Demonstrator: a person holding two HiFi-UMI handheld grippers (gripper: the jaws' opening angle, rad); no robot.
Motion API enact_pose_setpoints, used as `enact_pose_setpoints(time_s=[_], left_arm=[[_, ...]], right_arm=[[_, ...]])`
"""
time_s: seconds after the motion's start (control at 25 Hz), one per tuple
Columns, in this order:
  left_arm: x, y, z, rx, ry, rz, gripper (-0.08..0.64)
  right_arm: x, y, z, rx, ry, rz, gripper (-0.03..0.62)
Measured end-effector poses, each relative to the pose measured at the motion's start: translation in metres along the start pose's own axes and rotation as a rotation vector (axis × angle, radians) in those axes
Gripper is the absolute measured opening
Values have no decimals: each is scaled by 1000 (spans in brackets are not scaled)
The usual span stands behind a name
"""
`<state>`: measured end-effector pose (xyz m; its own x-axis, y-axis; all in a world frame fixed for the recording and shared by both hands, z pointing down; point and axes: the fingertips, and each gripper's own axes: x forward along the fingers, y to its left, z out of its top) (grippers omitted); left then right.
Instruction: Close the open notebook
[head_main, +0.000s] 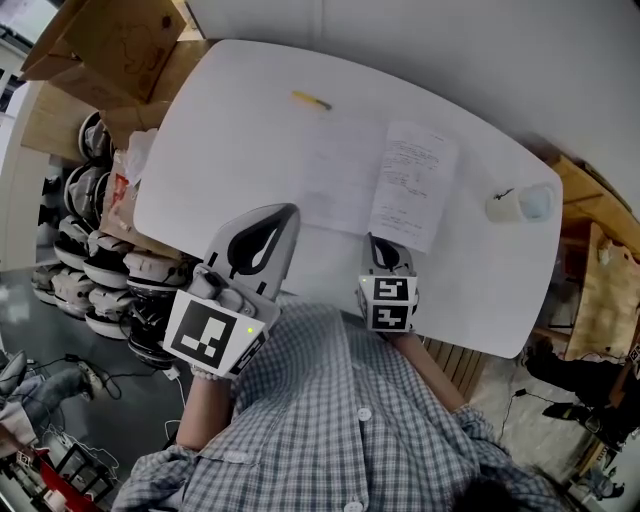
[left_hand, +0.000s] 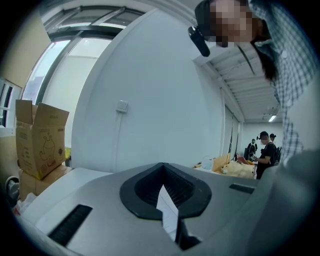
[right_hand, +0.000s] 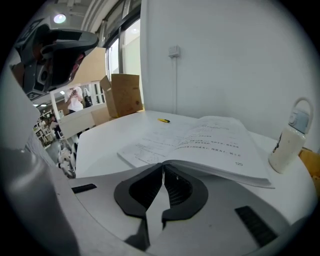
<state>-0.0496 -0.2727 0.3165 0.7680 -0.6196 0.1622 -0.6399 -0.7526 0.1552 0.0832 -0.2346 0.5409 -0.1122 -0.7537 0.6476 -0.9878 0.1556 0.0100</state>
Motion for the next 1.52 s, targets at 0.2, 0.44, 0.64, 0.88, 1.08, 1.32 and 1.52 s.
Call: enact_pose_setpoints(time_s=[0.2,0.44,0.64,0.88,1.08,1.32,1.52], left_arm=[[-2,3,0,-3,-5,11,-2],[-9,6,1,-7,-8,30,-2],[-12,12,0,-8,-11,47,-2],[-19,14,1,-8,-12,74,-2],[-27,16,1,-19,-16,97,-2],[-30,13,0,-22,-19,111,-2],[-27,4,1,-25,-25,100,-2]], right_arm=[[7,8,1,-7,16,36,28],[6,1,1,148,-2,25,26],[16,5,0,169,12,47,26],[33,17,-9,168,76,88,28],[42,27,-13,125,129,112,29],[43,33,-15,94,149,192,43],[32,31,-6,142,114,237,43]])
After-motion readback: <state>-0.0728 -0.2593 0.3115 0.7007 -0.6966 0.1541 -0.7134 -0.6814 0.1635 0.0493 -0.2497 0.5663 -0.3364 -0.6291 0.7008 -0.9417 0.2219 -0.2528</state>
